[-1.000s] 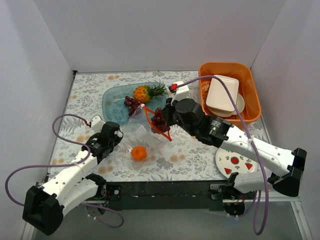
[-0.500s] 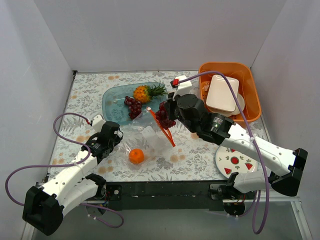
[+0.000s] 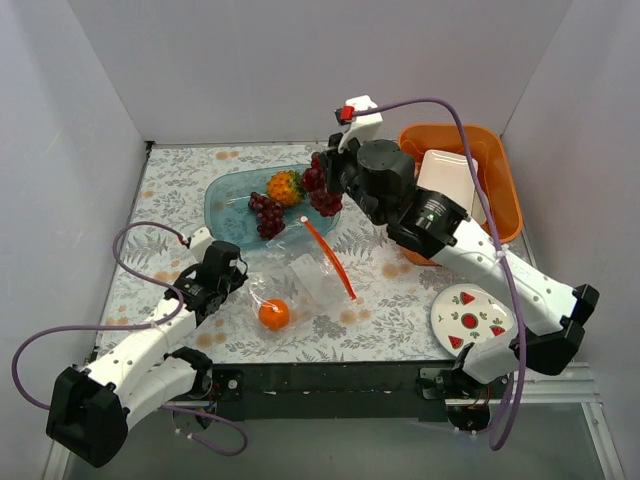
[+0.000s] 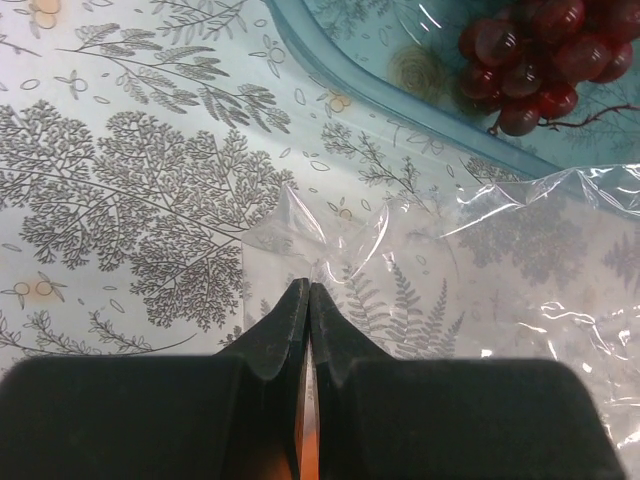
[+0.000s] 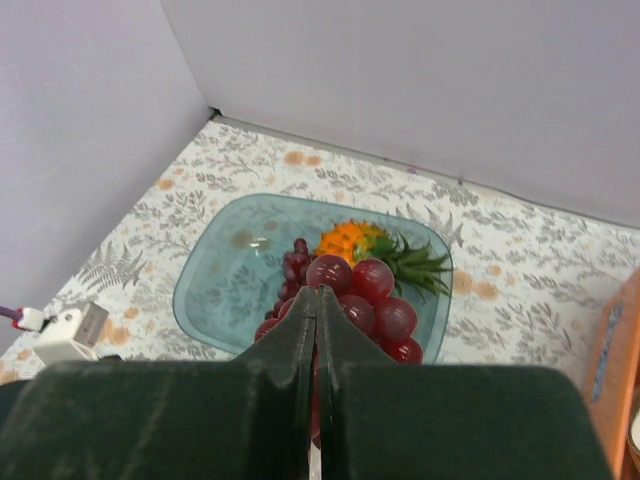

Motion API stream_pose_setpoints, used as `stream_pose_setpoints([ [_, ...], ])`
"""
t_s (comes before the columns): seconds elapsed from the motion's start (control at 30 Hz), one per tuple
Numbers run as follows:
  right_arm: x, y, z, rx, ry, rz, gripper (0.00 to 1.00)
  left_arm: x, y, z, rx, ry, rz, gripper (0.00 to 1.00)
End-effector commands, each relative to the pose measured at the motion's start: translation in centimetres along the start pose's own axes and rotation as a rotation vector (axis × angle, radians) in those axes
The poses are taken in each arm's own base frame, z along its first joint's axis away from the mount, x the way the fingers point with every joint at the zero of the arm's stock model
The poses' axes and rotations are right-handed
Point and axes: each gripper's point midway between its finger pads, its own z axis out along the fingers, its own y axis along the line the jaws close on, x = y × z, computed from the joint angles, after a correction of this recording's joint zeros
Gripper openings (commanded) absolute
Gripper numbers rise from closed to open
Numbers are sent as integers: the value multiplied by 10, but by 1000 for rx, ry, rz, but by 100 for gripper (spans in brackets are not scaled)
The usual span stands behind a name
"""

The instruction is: Open the zip-top bag and remove the fake food

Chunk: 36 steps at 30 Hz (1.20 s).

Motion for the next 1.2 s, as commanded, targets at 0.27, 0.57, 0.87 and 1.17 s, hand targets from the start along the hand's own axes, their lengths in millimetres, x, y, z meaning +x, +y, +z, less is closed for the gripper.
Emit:
stream_pose_setpoints([
  [0.27, -4, 60, 102, -200, -101, -16, 1, -13, -42, -10, 186, 13, 90, 0],
  [0.57, 49, 100, 194, -275, -50, 5, 1, -14, -51, -14, 223, 25, 89, 0],
  [0.87, 128, 77, 220, -281, 133, 45, 35, -25, -46, -13, 178, -14, 79, 0],
  [1.17, 103, 34, 154, -197, 192, 30, 48, -31, -41, -12, 140, -33, 67, 0],
])
